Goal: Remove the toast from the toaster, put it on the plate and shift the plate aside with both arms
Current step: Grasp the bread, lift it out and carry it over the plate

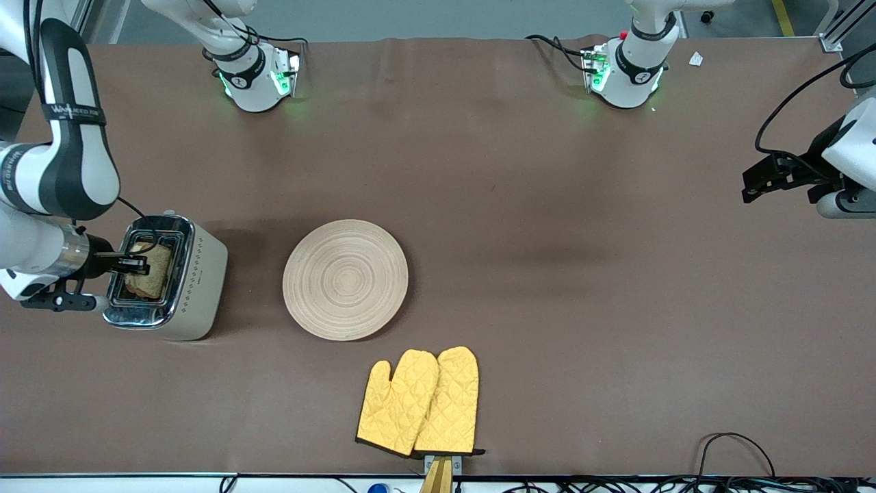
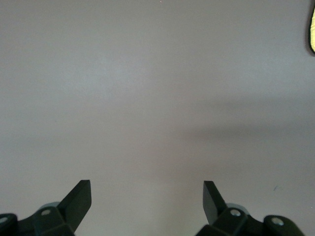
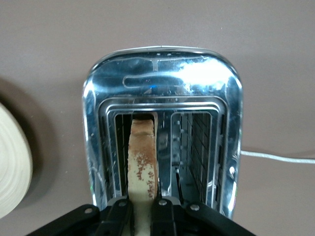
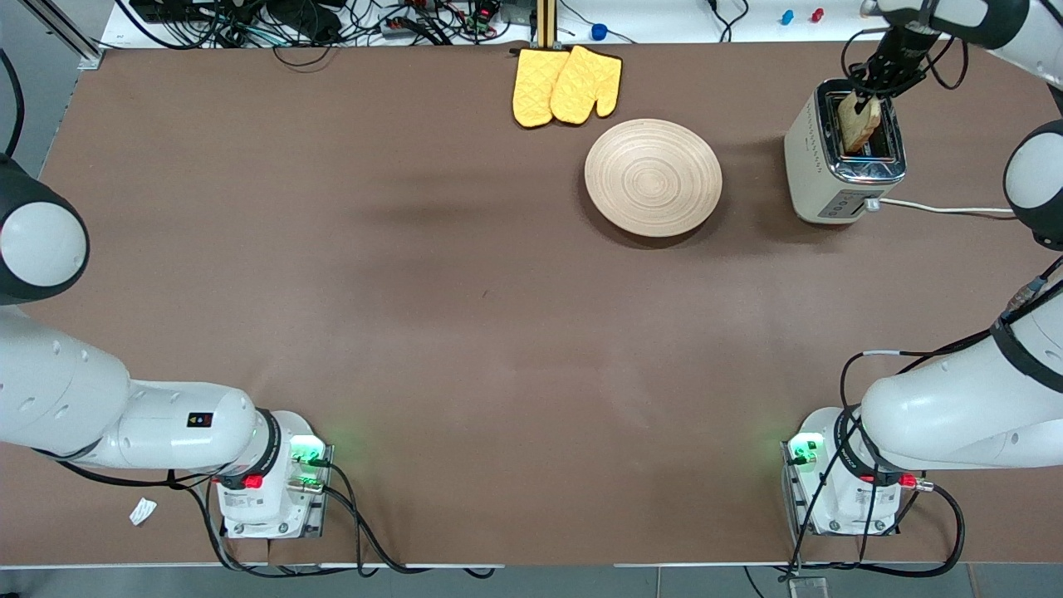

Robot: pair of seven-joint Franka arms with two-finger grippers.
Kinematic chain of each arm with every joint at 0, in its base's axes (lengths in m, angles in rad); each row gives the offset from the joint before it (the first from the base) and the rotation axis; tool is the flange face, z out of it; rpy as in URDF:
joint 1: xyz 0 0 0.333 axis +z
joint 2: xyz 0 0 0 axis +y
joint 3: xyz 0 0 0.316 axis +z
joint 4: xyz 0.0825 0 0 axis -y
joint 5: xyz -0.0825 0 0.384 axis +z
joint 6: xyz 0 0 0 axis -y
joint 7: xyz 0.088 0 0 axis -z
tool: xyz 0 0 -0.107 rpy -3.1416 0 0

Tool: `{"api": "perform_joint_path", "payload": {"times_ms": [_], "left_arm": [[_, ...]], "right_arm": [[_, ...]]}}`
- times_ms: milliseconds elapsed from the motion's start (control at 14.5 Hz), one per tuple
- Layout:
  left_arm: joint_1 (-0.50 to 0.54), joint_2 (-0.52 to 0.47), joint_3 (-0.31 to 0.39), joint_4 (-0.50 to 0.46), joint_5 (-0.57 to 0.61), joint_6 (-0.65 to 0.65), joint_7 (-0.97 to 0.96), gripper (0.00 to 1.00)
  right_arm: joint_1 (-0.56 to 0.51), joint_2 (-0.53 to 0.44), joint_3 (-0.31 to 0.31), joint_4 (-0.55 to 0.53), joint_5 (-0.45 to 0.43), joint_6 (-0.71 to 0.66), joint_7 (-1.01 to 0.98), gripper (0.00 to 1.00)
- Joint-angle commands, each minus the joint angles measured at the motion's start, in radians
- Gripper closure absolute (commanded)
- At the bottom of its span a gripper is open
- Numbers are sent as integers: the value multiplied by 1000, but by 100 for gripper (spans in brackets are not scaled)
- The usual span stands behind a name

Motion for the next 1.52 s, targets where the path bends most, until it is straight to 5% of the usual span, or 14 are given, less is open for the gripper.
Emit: {"api": "perform_joint_path", "payload": {"times_ms": [0, 345, 552, 828, 1310, 1448], "left_arm": [[-13, 4, -2, 16, 2, -3, -17, 0], [-6, -3, -5, 25, 2, -4, -15, 0], [1, 1, -3, 30, 0, -3, -17, 0], [3, 4, 0, 28, -7, -3, -17, 0], [3, 18, 0, 30, -9, -1, -17, 0], [3, 17, 1, 30, -6, -1, -6, 0]], "right_arm": [[3, -51, 12, 57, -11, -95, -6, 100], [118, -73, 12, 218, 16, -276, 75, 100], [171, -71, 10, 209, 133, -250, 188, 100], [292, -64, 10, 62, 229, -32, 325, 100], [470, 51, 10, -137, 553, 366, 396, 100], [485, 80, 10, -147, 562, 400, 391, 100]]}}
